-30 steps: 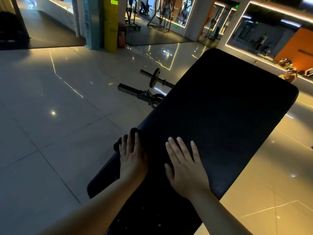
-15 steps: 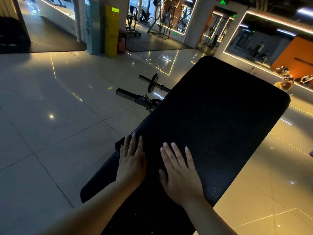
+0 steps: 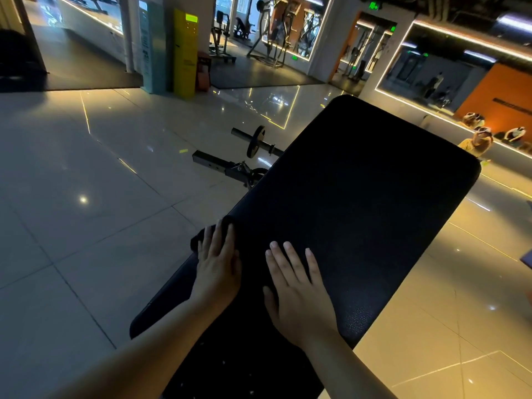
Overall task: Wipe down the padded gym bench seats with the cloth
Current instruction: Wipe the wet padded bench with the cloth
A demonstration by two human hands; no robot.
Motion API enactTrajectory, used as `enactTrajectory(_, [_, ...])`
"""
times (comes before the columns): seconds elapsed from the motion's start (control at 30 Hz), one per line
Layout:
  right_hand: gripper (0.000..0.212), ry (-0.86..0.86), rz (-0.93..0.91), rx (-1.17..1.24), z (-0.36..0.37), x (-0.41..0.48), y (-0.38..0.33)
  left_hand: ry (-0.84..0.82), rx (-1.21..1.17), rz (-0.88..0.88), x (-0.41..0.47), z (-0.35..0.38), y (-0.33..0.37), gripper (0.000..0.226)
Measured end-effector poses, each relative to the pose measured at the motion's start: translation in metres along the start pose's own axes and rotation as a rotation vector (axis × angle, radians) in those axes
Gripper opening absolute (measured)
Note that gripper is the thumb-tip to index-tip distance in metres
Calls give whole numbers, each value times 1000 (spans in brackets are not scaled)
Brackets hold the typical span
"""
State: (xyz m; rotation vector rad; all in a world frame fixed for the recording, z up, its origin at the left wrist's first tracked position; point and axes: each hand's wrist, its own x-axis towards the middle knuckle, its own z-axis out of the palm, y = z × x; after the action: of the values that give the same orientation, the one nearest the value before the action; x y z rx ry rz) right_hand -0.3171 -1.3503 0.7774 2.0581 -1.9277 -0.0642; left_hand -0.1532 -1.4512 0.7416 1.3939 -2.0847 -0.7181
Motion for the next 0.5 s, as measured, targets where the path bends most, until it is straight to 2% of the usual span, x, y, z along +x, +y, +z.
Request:
enactTrajectory(0.1, [69, -18, -11, -21, 0, 0, 2, 7, -40, 3, 18, 1, 26, 63])
enactTrajectory(0.2, [71, -39, -25, -48, -2, 1, 3, -50, -29, 161, 7, 0, 30, 62])
enactTrajectory(0.3, [66, -25, -9, -9, -3, 0, 1, -105, 102, 347, -22, 2, 6, 62])
enactTrajectory(0.33, [65, -20, -5, 2, -3, -1, 0, -112, 120, 344, -27, 1, -3, 63])
enactTrajectory(0.5, [67, -14, 5, -1, -3, 0, 0, -26, 42, 76, 1, 5, 7, 60])
